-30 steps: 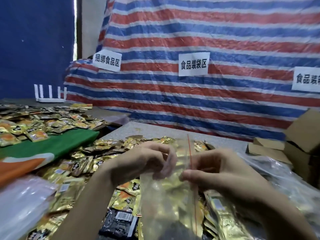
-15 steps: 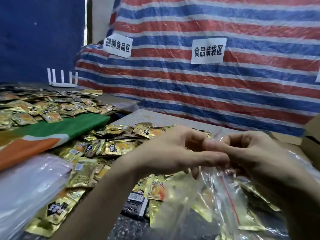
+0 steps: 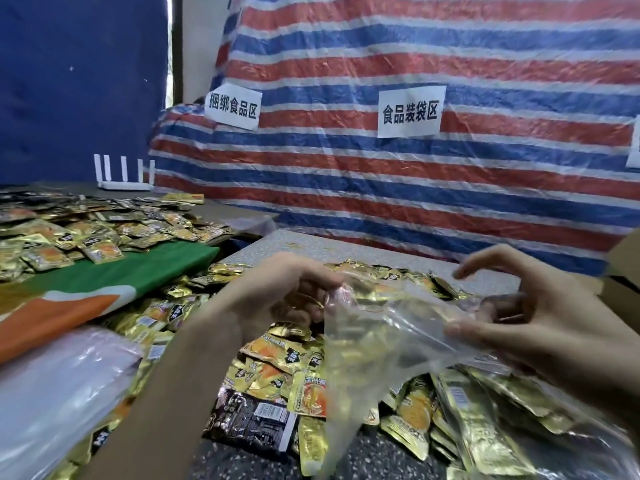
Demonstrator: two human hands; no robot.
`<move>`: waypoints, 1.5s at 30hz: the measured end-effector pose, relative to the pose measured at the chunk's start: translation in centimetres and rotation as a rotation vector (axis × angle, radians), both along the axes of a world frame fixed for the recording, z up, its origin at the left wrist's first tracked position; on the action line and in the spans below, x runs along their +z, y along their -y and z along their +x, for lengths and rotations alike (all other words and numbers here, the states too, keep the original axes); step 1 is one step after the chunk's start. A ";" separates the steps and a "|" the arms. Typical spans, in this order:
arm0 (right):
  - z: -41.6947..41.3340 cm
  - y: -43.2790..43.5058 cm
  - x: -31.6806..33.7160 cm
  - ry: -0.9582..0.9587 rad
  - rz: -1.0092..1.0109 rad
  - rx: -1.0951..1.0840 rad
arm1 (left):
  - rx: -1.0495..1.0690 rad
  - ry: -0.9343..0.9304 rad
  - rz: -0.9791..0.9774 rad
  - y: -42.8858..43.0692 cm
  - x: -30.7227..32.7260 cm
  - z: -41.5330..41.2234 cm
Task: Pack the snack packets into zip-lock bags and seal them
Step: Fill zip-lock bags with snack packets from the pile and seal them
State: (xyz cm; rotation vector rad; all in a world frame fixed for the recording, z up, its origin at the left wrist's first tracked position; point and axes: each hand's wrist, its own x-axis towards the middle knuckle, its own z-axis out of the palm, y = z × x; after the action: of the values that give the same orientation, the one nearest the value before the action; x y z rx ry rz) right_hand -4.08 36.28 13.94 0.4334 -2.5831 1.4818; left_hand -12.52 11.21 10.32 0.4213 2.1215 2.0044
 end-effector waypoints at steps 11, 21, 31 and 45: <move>0.2 0.5 -0.2 0.000 0.446 0.316 | -0.126 0.076 0.079 0.3 -0.5 -0.9; -0.7 -1.8 -0.3 -0.123 0.426 0.216 | 0.366 -0.044 -0.104 1.4 -4.1 -5.7; -1.2 -1.0 -0.7 -0.064 0.474 0.170 | 0.612 -0.379 -1.078 -1.5 -11.2 -18.0; -2.0 -1.2 -1.5 -0.112 0.473 0.178 | 0.761 -0.041 -0.504 0.2 -10.9 -15.3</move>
State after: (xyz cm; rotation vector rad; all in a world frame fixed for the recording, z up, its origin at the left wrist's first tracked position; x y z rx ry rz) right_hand -6.08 37.52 12.44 0.7897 -2.8488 0.8386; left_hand -27.78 11.00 -0.58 -0.5032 2.9815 1.6107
